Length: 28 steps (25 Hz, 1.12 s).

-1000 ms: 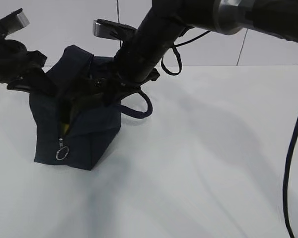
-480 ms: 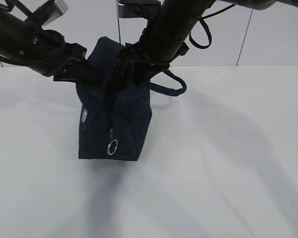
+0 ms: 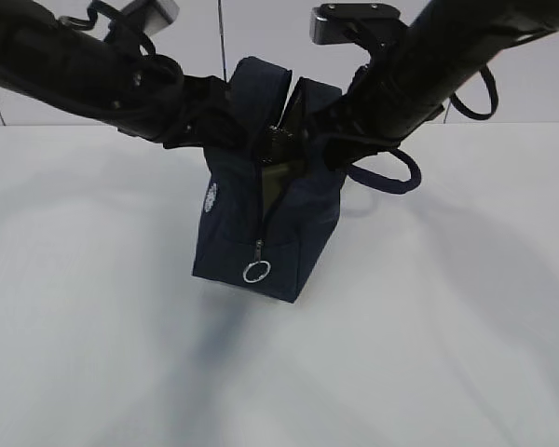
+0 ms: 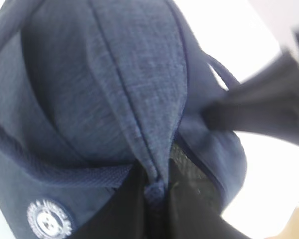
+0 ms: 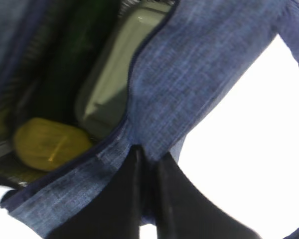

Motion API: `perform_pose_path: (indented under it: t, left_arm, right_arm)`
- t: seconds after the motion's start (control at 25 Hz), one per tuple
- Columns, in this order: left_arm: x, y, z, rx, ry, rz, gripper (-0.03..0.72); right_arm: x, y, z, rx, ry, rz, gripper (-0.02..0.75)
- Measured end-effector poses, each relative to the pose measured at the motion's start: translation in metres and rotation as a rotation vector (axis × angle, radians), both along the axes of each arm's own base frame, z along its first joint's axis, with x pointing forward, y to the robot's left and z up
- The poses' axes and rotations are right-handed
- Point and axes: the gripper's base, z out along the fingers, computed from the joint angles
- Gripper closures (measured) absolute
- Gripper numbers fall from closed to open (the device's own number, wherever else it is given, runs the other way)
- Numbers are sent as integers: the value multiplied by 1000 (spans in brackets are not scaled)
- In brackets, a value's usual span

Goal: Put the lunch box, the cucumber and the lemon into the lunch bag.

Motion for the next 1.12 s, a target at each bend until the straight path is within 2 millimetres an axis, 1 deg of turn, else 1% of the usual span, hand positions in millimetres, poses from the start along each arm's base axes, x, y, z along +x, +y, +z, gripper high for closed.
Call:
perform_pose_path:
  t: [0.04,0.12,0.24,0.36,0.48,0.76,0.96,1.04,1.12]
  left_arm:
    - [1,-4,-5,-14,18,4,673]
    - [2,-12,-15,-28,35,-2,673]
    - [-1,-28,-26,-31,30,-43,673]
    - [-5,-42,-33,-31,27,-55,673]
    - [-6,-48,-34,-21,8,-37,673]
    - [1,-48,-32,-52,-6,72,673]
    - [1,-49,-34,-55,-1,80,673]
    - [1,-49,-34,-54,0,80,673]
    - [1,-49,-34,-56,1,81,673]
  right_arm:
    - [-6,-4,1,5,-24,-6,715]
    - [-18,-10,-4,8,-56,-16,715]
    - [-29,-17,-10,8,-83,-28,715]
    - [-31,-20,-15,15,-117,-42,715]
    - [-27,-22,-14,28,-161,-62,715]
    - [-18,-33,-10,45,-225,-110,716]
    - [-17,-35,-10,40,-229,-106,708]
    - [-17,-35,-10,39,-231,-107,679]
    - [-16,-35,-9,43,-239,-109,626]
